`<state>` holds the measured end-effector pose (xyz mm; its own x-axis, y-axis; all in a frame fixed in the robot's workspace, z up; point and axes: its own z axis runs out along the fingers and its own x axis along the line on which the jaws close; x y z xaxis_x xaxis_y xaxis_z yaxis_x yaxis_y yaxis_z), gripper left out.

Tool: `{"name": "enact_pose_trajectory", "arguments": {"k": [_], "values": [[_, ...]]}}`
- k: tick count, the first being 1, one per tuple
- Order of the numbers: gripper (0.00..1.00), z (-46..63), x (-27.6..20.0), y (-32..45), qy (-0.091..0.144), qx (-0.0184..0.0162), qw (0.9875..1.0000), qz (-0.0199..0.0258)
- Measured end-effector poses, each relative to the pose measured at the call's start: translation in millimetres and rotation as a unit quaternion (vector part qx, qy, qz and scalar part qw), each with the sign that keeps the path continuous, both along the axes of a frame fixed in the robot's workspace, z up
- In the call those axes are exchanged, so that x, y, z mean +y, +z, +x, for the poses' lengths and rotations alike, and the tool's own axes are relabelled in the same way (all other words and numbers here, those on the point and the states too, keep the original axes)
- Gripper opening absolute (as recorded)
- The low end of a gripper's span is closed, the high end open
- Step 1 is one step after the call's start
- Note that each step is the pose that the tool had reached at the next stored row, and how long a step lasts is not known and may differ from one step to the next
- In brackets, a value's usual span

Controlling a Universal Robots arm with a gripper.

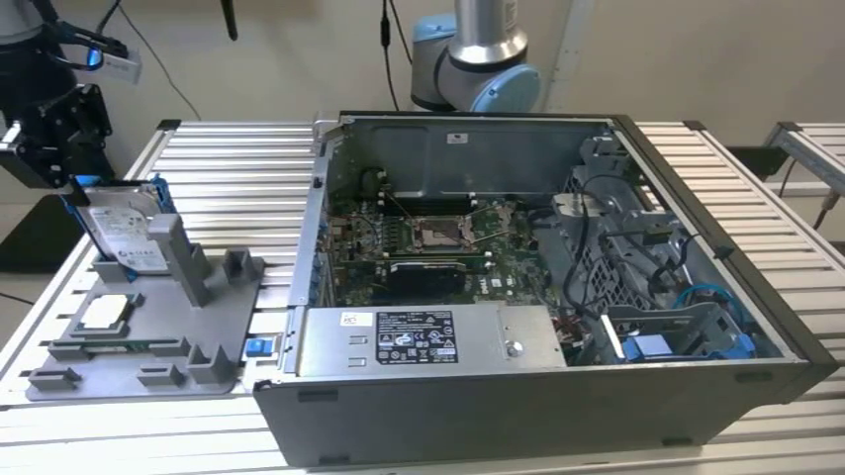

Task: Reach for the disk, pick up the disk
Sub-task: 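Pick up the disk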

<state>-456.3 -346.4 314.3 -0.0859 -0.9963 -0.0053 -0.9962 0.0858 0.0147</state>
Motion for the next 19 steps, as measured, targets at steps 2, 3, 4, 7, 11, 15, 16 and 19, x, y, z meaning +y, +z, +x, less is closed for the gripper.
{"name": "enact_pose_trajectory", "arguments": {"k": [2, 3, 4, 7, 11, 15, 16, 19], "values": [[1.0, -0.4, 0.0, -2.5, 0.003, -0.0017, 1.0, 0.0], [1.0, -0.5, 0.0, -3.2, 0.004, -0.0019, 1.0, 0.0], [1.0, -0.5, 0.0, -3.1, 0.004, -0.0019, 1.0, 0.0], [1.0, -0.5, 0.0, -3.1, 0.004, -0.0018, 1.0, -0.0001], [1.0, -1.3, 0.0, -5.1, 0.004, -0.002, 1.0, 0.0], [1.0, -2.9, 0.0, -11.3, 0.004, -0.002, 1.0, 0.0], [1.0, -3.2, 0.0, -13.1, 0.004, -0.002, 1.0, 0.0], [1.0, -3.8, 0.0, -18.5, 0.004, -0.002, 1.0, 0.0]]}}
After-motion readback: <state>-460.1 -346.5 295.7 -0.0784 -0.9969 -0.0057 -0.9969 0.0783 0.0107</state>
